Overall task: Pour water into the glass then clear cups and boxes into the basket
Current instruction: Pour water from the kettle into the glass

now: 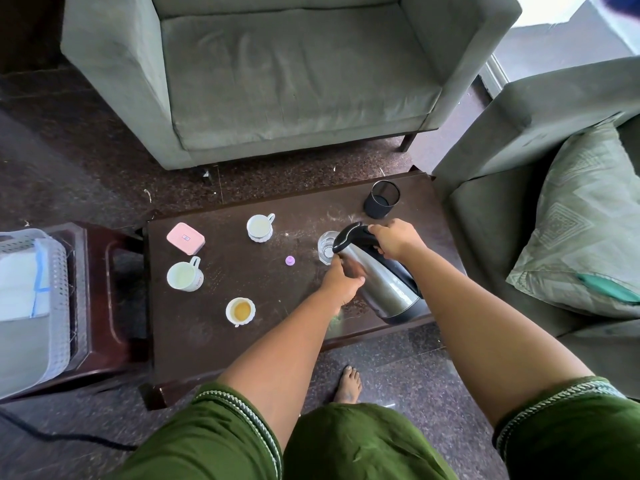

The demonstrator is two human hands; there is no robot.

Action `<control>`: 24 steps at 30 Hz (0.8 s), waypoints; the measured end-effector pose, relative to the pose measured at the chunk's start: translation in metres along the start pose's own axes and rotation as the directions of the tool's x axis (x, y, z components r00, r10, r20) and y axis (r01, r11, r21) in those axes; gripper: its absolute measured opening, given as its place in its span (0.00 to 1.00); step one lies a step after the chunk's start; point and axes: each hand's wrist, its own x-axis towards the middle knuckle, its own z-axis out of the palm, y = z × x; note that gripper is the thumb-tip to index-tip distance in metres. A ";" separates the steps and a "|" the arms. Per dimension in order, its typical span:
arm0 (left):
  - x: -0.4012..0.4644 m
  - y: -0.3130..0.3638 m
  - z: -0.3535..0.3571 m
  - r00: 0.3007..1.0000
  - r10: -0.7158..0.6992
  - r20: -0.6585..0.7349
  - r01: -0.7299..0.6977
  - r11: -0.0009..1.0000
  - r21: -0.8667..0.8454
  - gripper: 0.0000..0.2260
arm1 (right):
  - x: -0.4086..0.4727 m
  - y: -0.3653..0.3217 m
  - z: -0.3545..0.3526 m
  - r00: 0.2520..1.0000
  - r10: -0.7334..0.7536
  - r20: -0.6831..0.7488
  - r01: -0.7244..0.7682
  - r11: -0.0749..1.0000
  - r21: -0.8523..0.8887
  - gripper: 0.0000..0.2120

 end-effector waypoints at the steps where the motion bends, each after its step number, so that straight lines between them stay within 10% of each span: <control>1: 0.000 0.000 0.000 1.000 0.001 -0.001 -0.001 1.000 -0.001 0.35 | 0.000 0.000 0.000 1.000 0.003 0.005 -0.003 1.000 -0.005 0.21; 24: 0.001 0.005 -0.004 1.000 -0.013 -0.017 0.014 0.999 0.034 0.36 | -0.005 -0.010 -0.001 0.998 0.053 0.028 -0.054 0.997 0.052 0.19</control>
